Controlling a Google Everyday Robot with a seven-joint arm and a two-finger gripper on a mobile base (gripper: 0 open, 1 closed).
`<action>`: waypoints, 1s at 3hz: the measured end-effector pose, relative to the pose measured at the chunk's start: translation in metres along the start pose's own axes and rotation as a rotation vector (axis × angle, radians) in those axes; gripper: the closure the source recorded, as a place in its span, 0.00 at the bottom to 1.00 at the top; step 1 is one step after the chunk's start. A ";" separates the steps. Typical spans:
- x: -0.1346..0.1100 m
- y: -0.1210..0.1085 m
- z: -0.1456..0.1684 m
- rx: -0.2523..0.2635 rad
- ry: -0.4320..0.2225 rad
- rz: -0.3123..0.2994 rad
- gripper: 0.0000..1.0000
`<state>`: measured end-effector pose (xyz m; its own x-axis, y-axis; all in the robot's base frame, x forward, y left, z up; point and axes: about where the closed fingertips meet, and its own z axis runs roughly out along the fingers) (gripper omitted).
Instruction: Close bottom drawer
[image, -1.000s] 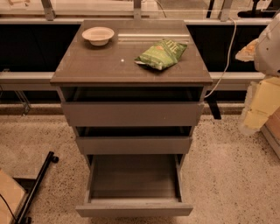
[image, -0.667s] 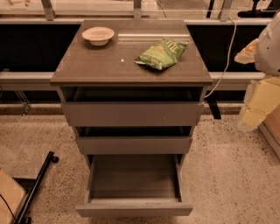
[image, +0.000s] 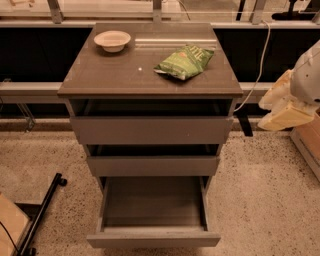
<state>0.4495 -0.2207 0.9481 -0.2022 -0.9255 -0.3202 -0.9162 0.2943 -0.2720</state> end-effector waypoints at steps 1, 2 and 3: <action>0.001 -0.001 0.026 0.044 -0.055 -0.039 0.82; -0.002 -0.006 0.024 0.066 -0.059 -0.043 1.00; -0.009 0.003 0.040 0.018 -0.064 -0.056 1.00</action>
Offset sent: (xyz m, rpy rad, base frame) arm 0.0071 0.0038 -0.0187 0.0230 -0.0500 0.0276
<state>0.4624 -0.2024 0.9139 -0.1280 -0.9236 -0.3615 -0.9189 0.2475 -0.3071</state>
